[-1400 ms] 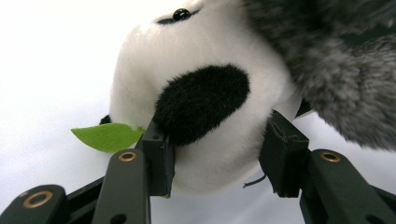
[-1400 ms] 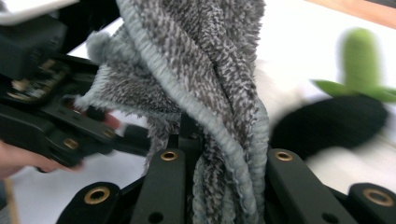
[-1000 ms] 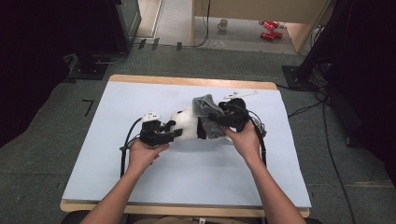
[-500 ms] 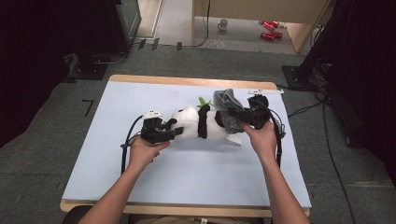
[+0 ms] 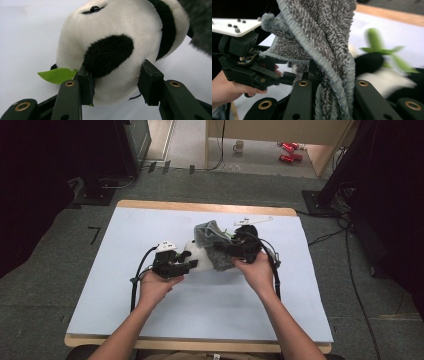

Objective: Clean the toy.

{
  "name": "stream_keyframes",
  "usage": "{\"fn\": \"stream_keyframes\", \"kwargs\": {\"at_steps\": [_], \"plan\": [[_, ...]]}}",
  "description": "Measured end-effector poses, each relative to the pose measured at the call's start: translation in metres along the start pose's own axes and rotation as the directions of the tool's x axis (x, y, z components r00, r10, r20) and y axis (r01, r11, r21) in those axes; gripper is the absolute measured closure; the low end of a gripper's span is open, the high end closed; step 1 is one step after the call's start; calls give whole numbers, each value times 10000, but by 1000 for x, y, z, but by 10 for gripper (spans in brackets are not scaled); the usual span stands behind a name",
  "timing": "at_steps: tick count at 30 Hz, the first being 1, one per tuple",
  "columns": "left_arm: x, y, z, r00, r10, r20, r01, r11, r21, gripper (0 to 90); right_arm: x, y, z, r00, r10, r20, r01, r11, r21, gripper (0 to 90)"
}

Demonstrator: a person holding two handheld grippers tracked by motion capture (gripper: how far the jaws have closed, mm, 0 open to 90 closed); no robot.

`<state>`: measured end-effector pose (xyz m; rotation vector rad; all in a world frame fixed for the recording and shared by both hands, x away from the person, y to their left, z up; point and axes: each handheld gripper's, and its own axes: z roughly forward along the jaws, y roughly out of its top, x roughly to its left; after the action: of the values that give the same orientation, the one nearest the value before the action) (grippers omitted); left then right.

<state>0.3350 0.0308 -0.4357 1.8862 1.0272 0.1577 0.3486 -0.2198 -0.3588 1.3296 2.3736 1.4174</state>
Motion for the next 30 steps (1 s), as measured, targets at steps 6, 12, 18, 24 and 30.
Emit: {"fn": "stream_keyframes", "kwargs": {"at_steps": [6, 12, 18, 24, 30], "plan": [[-11, -4, -3, 9999, 102, -34, -102, 9999, 20, 535, 18, -4, 26, 9965, -220, -811, 249, 9991, 347, 778], [-5, -5, 0, 10000, -65, -32, 65, 9999, 136, 536, 10, -11, 39, 9965, -708, -437, 734, 9954, 612, 773], [4, -3, 1, 9994, -333, 57, 332, 9994, 112, 538, -7, -11, 26, 9969, -660, 436, 632, 9961, 621, 774], [13, 2, 3, 9991, -361, 238, 357, 9992, 191, 546, -34, -12, 3, 9961, 125, 872, -151, 9994, 298, 778], [22, 7, 5, 9975, -512, 492, 502, 9985, 230, 545, -59, -14, -29, 9846, 807, 1553, -743, 9962, -463, 778]]}}
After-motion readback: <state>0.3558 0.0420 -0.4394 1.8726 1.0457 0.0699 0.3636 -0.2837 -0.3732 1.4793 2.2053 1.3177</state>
